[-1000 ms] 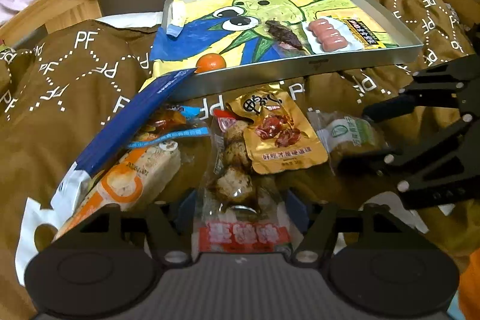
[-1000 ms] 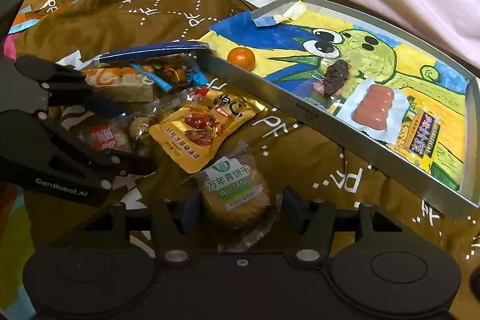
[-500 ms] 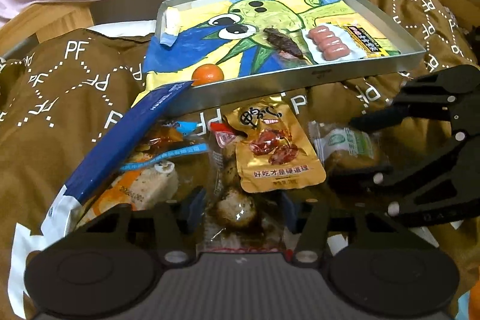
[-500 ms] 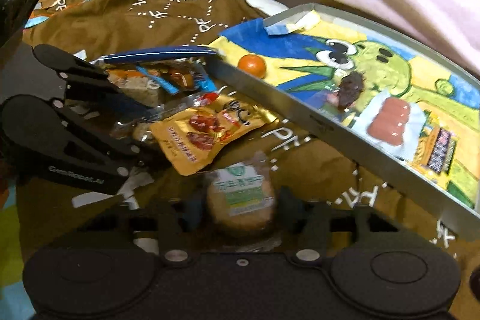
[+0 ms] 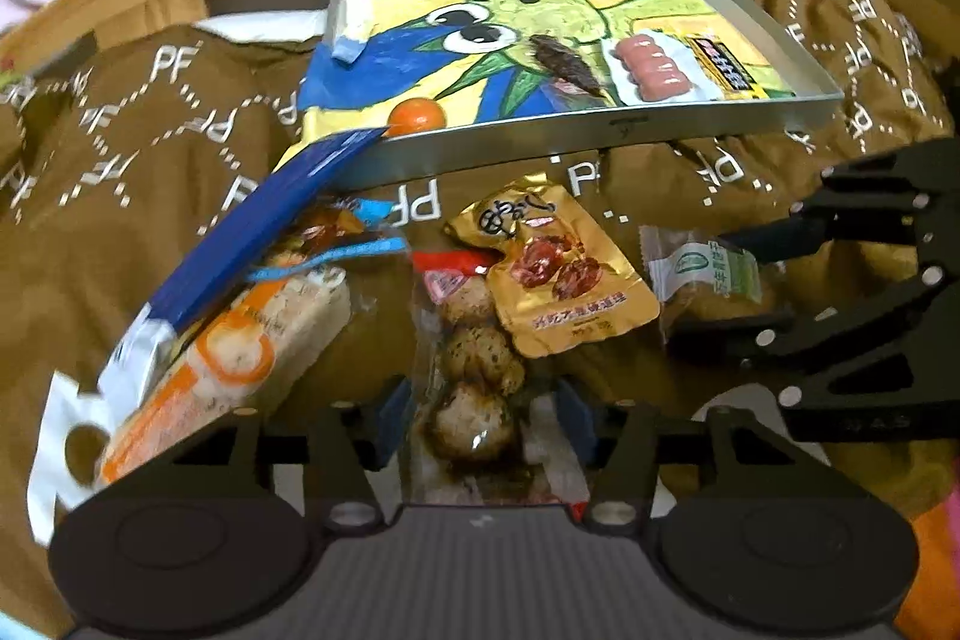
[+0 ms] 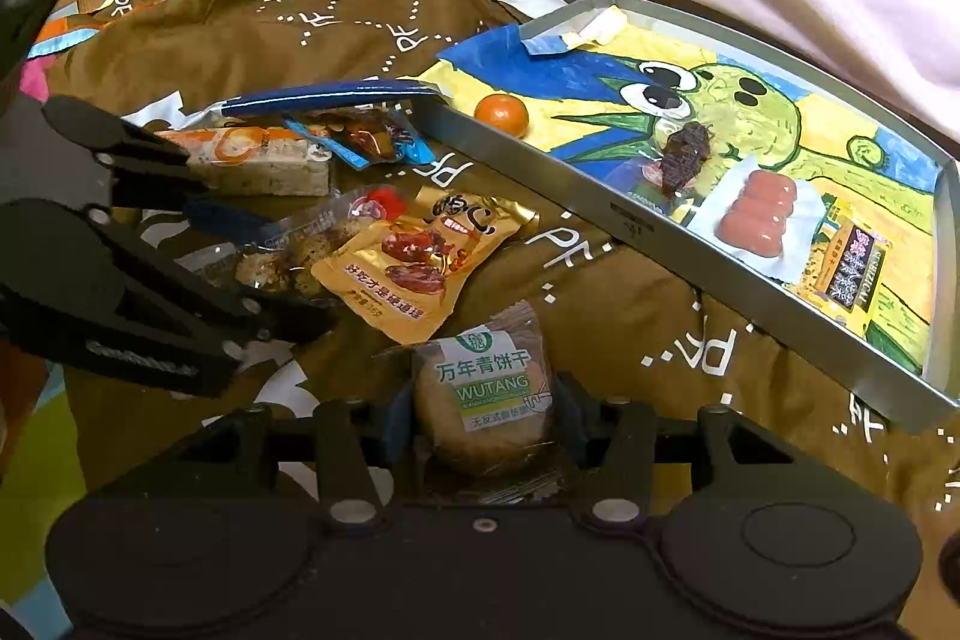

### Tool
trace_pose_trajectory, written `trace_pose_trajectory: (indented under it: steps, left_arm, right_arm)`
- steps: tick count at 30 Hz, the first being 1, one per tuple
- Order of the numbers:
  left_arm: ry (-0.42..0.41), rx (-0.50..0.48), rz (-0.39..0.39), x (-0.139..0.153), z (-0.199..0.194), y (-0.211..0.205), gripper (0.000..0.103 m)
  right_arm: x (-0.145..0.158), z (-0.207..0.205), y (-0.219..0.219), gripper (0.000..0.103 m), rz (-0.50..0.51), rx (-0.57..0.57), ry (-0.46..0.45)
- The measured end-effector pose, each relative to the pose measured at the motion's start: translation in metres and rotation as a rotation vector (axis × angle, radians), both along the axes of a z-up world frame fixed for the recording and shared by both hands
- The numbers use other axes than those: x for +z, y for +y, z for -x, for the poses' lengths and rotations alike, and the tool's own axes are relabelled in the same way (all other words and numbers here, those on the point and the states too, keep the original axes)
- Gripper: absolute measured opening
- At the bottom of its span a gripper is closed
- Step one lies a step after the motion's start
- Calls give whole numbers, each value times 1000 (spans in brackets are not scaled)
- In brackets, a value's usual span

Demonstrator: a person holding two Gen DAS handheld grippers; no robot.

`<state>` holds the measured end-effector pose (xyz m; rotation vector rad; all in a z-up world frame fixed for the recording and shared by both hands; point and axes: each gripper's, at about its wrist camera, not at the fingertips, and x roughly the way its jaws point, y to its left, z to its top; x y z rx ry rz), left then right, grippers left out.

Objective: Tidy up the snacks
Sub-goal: 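Grasp and lift the quail egg pack with left gripper while right gripper grasps the biscuit pack, then carry egg pack with left gripper into the tray while right gripper carries the biscuit pack there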

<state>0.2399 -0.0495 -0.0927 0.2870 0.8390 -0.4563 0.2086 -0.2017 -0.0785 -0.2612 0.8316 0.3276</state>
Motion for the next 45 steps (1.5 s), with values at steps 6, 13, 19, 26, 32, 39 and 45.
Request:
trace_pose_trajectory:
  steps: [6,13,19,26,32,39,45]
  left_arm:
    - [-4,2,4,-6,-8,-1,53]
    - [46,44,31,3,5,4,46]
    - [142,103,155,15,22,18,43]
    - [105,116,223,34,55,22,43]
    - [-21,113,267,58,75,24,43]
    - [-144,139,295,81,78,20,43]
    - [-222,183,316,103,74,21,43]
  right_arm:
    - [3,-2,-3,51,-10,-16,-7]
    - [7,1,-2,51,-21,-15,-7]
    - [25,16,2,51,-57,-13,-35]
    - [45,36,0,51,-78,-33,-89]
    - [63,52,-5,51,-99,-54,-162]
    - [103,63,-13,51,-133,-77,-297]
    - [139,64,-21,51,-126,-99,-405]
